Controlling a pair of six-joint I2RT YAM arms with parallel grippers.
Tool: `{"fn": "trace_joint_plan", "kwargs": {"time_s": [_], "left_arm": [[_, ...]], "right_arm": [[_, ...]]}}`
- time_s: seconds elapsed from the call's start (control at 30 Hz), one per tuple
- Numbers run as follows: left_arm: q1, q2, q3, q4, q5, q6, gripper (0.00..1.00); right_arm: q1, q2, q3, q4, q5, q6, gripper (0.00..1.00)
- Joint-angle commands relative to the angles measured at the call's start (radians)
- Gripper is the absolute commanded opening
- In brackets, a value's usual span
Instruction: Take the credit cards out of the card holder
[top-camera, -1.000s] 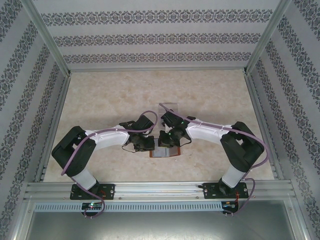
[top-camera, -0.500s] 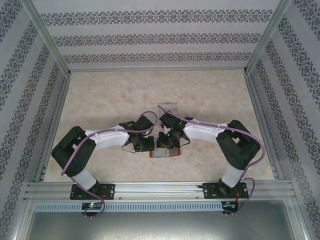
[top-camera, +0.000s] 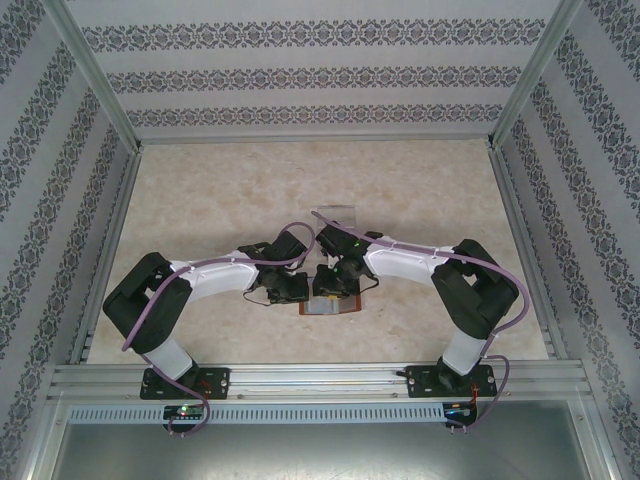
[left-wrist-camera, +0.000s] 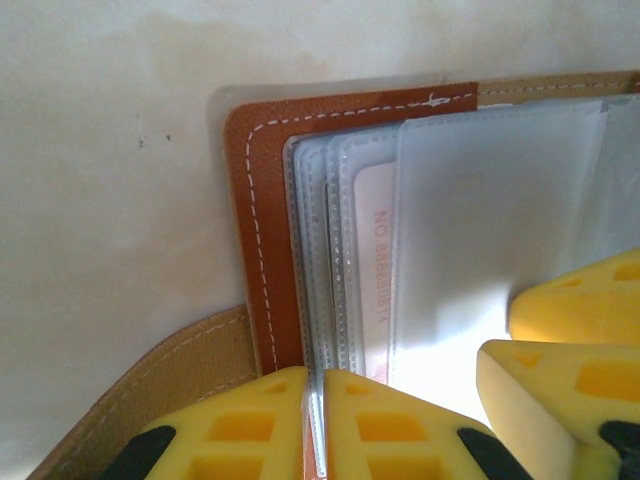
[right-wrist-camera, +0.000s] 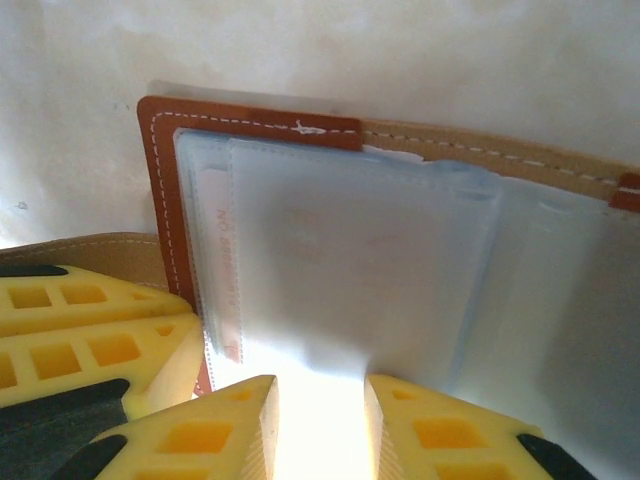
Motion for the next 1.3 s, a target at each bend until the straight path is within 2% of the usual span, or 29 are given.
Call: {"fn": "trace_joint_plan", "kwargs": {"time_s": [0.0,0.53,0.9,1.27], "left_arm": [[-0.012,0.015,0.0,-0.006,0.01,-0.001,0.13],[-0.012,0.022,0.005,-0.009,0.013,0.004,0.13],[-0.013,0.026,0.007,-0.007,0.015,0.005,0.13],[-0.012,0.031,0.005,-0.002,0.017,0.005,0.14]], "right_arm": [[0.011,0.007,0.023,-0.065,0.056,-0.024,0.33],[0.016,-0.008,0.047,-0.133,0.118,-0.044,0.57],[0.017,-0.012,0.065,-0.177,0.156,-0.055,0.6],[0.016,-0.049,0.064,-0.225,0.206,-0.068,0.52]]}}
